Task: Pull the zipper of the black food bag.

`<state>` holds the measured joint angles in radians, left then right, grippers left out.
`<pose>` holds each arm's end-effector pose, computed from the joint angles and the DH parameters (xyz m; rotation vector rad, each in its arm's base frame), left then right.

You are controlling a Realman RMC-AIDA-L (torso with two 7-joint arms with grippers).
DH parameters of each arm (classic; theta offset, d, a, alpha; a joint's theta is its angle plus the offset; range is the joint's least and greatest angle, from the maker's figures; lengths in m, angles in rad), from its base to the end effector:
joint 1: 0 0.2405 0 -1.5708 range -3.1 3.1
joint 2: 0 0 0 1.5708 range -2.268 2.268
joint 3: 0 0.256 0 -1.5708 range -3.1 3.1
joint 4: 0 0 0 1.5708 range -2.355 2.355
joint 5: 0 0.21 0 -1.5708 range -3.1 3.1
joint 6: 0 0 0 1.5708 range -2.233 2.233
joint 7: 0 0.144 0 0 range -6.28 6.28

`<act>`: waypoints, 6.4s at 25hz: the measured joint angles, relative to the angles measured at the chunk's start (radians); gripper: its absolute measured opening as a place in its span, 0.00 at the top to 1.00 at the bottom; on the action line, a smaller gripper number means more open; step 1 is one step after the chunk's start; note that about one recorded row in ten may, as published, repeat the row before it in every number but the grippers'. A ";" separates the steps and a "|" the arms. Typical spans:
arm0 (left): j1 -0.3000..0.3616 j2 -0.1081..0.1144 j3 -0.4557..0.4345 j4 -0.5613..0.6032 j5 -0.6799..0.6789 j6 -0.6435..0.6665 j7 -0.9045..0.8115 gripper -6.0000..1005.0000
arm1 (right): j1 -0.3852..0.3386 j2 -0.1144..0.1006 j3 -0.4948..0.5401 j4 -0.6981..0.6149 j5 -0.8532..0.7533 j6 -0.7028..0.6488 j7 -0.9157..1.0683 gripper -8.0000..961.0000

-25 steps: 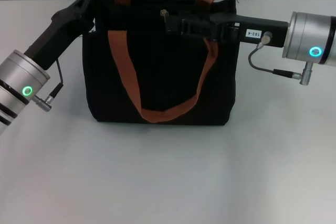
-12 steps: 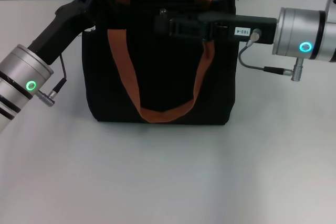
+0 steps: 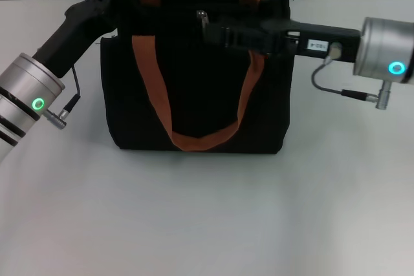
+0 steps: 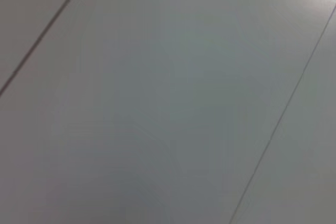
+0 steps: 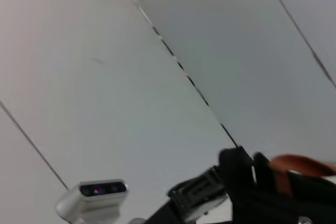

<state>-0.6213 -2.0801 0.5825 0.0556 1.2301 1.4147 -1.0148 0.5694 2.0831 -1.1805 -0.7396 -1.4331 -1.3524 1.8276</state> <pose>-0.2508 0.3581 -0.0165 -1.9200 -0.8579 -1.3739 0.1671 0.3640 -0.0196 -2.6557 0.9979 1.1052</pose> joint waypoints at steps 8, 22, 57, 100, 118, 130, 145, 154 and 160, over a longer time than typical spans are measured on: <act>0.014 0.000 0.005 -0.023 0.009 0.027 0.156 0.96 | -0.024 -0.001 0.018 -0.001 0.008 -0.012 -0.079 0.32; 0.065 0.003 0.039 0.029 0.011 0.100 0.375 0.84 | -0.020 0.000 0.025 -0.002 0.014 -0.009 -0.084 0.32; 0.159 0.004 0.209 0.301 0.038 0.032 0.481 0.44 | -0.004 -0.002 0.025 0.051 0.037 -0.004 -0.085 0.32; 0.235 0.008 0.430 0.541 0.012 -0.029 0.353 0.58 | 0.001 -0.003 0.064 0.093 0.037 -0.002 -0.085 0.32; 0.213 0.003 0.433 0.534 0.006 0.008 0.351 0.99 | -0.007 -0.020 0.141 0.092 0.038 -0.109 -0.023 0.32; 0.181 0.000 0.437 0.527 -0.019 0.050 0.324 0.99 | 0.033 -0.007 0.128 0.079 -0.052 -0.027 -0.001 0.32; 0.104 0.000 0.481 0.517 -0.051 0.031 0.255 0.99 | 0.051 -0.001 0.083 0.081 -0.086 0.001 -0.016 0.32; 0.098 0.000 0.482 0.512 -0.063 0.030 0.257 0.99 | 0.045 -0.003 0.088 0.082 -0.082 -0.005 0.022 0.32; 0.096 0.000 0.482 0.505 -0.076 0.028 0.264 0.99 | 0.055 -0.003 0.088 0.083 -0.081 -0.001 0.047 0.32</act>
<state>-0.5257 -2.0801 1.0646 0.5604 1.1546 1.4430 -0.7513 0.6243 2.0801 -1.0925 -0.6566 -1.5142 -1.3535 1.8750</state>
